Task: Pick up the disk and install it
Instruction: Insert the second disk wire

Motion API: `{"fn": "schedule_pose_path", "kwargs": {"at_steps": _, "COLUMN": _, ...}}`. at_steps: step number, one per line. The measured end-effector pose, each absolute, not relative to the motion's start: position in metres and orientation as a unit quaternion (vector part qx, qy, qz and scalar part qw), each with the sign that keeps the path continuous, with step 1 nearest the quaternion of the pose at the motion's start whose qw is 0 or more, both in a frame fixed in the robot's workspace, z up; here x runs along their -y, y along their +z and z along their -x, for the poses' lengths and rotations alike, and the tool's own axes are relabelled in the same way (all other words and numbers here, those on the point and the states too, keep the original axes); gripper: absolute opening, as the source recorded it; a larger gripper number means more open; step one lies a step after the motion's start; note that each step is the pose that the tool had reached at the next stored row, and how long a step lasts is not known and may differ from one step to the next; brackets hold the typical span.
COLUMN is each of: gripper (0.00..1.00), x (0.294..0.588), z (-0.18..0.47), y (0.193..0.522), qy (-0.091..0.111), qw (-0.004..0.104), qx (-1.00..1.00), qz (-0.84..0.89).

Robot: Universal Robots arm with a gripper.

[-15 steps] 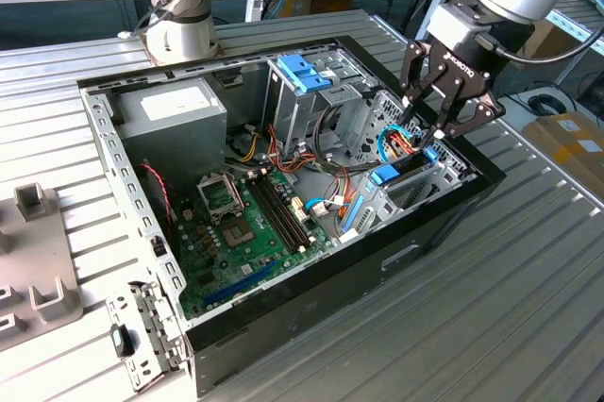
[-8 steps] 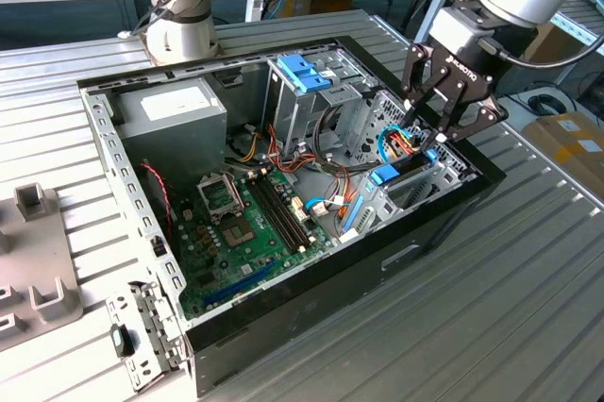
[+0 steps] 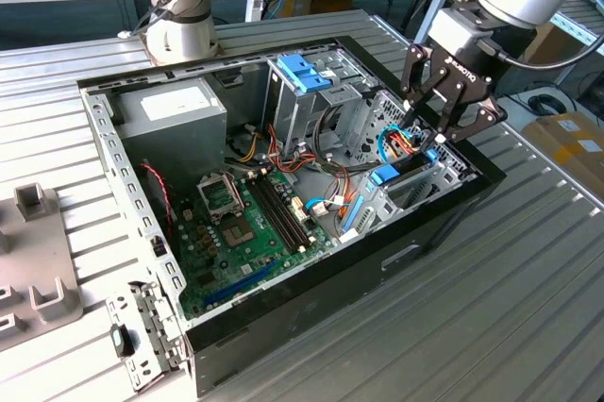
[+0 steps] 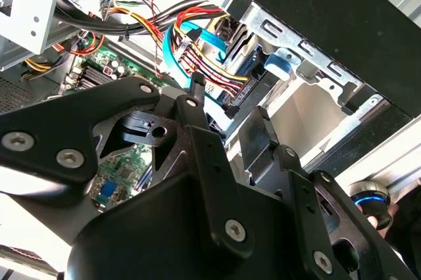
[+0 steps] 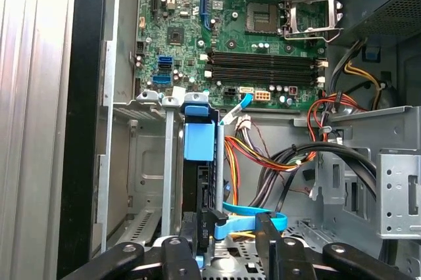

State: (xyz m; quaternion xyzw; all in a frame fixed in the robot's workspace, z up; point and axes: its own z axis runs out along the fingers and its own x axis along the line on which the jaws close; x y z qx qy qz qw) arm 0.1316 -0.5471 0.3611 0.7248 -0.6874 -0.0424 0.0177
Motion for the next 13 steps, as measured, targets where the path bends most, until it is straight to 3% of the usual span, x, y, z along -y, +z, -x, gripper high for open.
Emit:
{"fn": "schedule_pose_path", "kwargs": {"at_steps": 5, "gripper": 0.47, "x": 0.5471, "z": -0.1316, "y": 0.3611, "qy": -0.042, "qw": 0.018, "qx": 0.687, "qz": -0.725}}
{"fn": "schedule_pose_path", "kwargs": {"at_steps": 10, "gripper": 0.16, "x": 0.5471, "z": -0.1315, "y": 0.3611, "qy": -0.042, "qw": 0.018, "qx": 0.687, "qz": -0.725}}
{"fn": "schedule_pose_path", "kwargs": {"at_steps": 13, "gripper": 0.16, "x": 0.5471, "z": -0.1315, "y": 0.3611, "qy": -0.042, "qw": 0.018, "qx": 0.687, "qz": -0.725}}
